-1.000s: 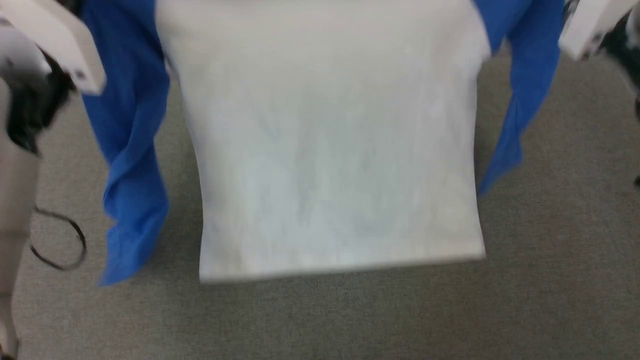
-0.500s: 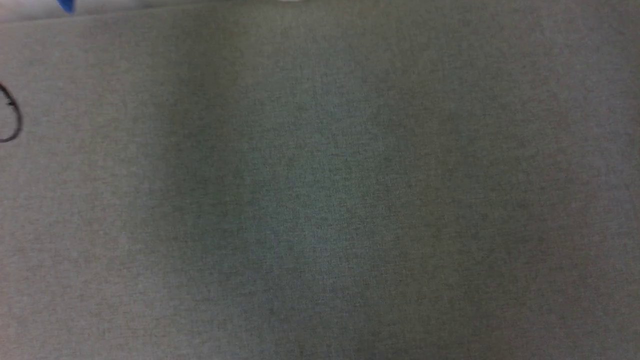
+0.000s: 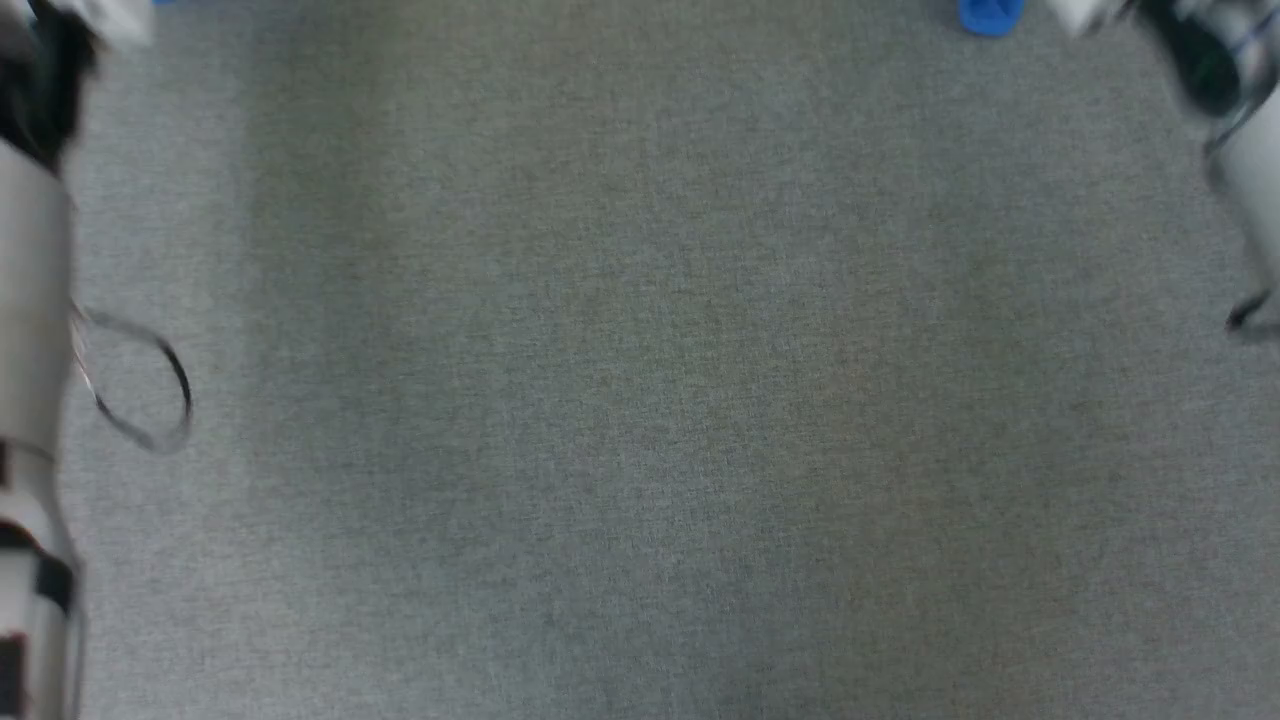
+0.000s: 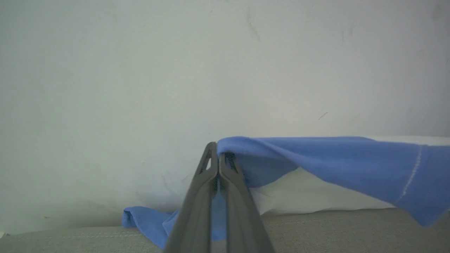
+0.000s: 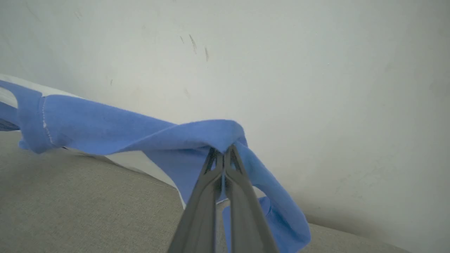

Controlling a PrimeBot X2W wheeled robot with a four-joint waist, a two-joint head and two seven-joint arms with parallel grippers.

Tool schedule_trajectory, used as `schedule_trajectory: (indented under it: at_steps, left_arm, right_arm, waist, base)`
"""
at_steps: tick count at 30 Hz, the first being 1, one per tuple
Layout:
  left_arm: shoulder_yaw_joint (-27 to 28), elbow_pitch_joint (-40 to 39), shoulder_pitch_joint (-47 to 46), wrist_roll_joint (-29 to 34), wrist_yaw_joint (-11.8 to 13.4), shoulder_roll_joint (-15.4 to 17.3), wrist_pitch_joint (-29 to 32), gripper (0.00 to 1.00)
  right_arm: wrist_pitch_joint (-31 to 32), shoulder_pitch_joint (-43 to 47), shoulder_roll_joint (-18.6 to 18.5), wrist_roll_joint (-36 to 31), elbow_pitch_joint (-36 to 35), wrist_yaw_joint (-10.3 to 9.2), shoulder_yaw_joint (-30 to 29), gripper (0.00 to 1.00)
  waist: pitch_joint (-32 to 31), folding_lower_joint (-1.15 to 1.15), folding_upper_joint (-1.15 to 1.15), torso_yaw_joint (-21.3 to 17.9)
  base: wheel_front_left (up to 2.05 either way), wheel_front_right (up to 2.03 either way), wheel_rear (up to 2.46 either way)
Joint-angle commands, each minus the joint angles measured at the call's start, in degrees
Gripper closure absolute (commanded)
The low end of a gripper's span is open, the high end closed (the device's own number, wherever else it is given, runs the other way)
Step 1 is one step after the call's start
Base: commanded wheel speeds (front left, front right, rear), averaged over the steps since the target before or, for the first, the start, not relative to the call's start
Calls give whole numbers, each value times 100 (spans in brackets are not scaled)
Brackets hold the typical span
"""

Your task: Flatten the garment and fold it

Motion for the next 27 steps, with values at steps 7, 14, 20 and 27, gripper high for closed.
schedule_trajectory:
  at_steps: [7,14,20,27]
  left_arm:
    - [221,-145,2025,-373,-6,-101,-576,100]
    - [391,-1462,4597,-614,528,-43,-565,100]
    - [525,-3270,6464,-835,1289,74,52,100]
    - [592,-5949,8637,-864,2514,390,1105,100]
  right_arm:
    - [-504,1715,-223,596,-381,-13,431,100]
    - [-603,3510,-453,796,-1258,-13,576,100]
    - [-453,4625,-660,653,-1902,-13,213,100]
    - [74,6208,-717,117,-2945,-13,-872,100]
  waist:
    - [-1036,-1,-1,67]
    - [-1910,-1,-1,-113]
    - [-2200,-1,-1,-187]
    - [-2335,-1,-1,-209]
  base:
    - [0,0,0]
    - [0,0,0]
    - [0,0,0]
    - [0,0,0]
